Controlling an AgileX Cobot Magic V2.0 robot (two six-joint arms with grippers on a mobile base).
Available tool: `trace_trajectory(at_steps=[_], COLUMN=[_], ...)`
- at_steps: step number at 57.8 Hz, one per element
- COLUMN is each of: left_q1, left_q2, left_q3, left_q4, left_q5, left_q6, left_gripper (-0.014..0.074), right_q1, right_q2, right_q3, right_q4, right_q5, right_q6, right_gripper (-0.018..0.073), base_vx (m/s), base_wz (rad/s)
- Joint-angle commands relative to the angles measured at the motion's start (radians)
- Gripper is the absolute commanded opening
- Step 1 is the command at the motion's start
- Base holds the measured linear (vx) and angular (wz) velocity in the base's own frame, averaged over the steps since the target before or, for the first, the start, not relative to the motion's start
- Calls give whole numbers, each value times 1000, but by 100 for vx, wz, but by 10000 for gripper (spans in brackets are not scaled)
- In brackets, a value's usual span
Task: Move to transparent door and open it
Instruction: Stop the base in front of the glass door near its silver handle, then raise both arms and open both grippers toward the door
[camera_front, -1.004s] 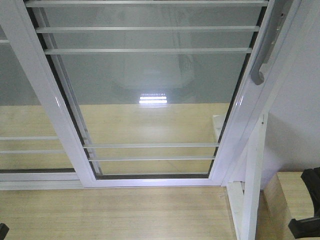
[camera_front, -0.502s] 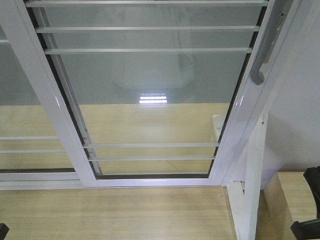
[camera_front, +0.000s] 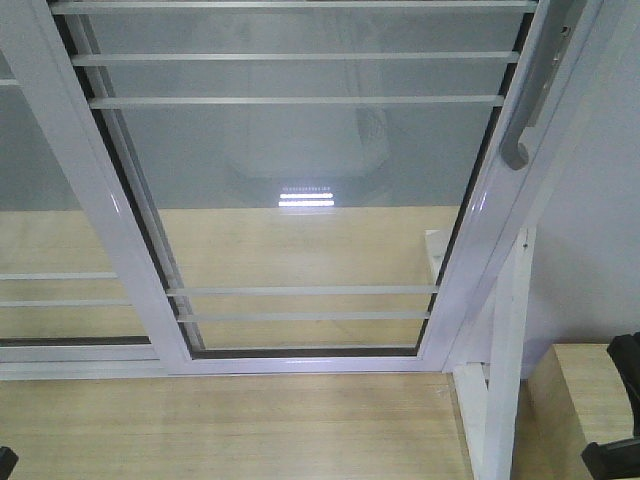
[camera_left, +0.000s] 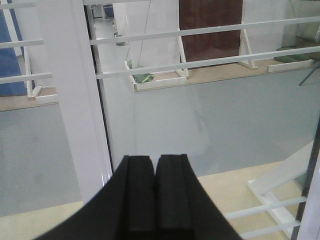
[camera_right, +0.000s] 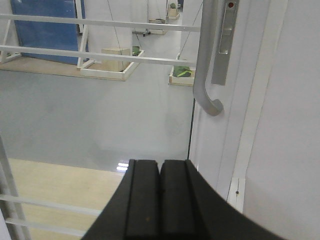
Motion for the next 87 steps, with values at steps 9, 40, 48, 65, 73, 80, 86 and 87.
trace_trajectory(at_steps=[9, 40, 48, 65, 73, 80, 86, 87], left_q1=[-3, -3, -3, -2, -2, -2, -2, -2], left_q2=[18, 23, 103, 550, 761, 905, 976, 983], left_q3=[7, -14, -123, -428, -559, -633, -661, -663], left_q4=[-3, -41, -40, -37, -38, -38, -38, -39], left_q5=[-83, -323, -295, -335, -445, -547, -622, -646], left_q6=[-7, -45, -44, -32, -32, -34, -33, -33], left_gripper=[3, 3, 3, 3, 3, 3, 3, 3], right_q1=[0, 0, 0, 0, 0, 0, 0, 0], right_q2=[-16, -14, 60, 481, 688, 810, 863, 871], right_q3=[0, -42, -137, -428, -538, -583, -585, -585], right_q4=[-4, 34, 59, 25, 25, 33, 36, 36], right_q5=[-79, -463, -428, -399, -425, -514, -585, -598], right_q6=[-20, -12, -15, -92, -109, -105, -97, -97], right_gripper=[-5, -5, -5, -5, -5, -5, -5, -5], base_vx=[0, 0, 0, 0, 0, 0, 0, 0], base_wz=[0, 0, 0, 0, 0, 0, 0, 0])
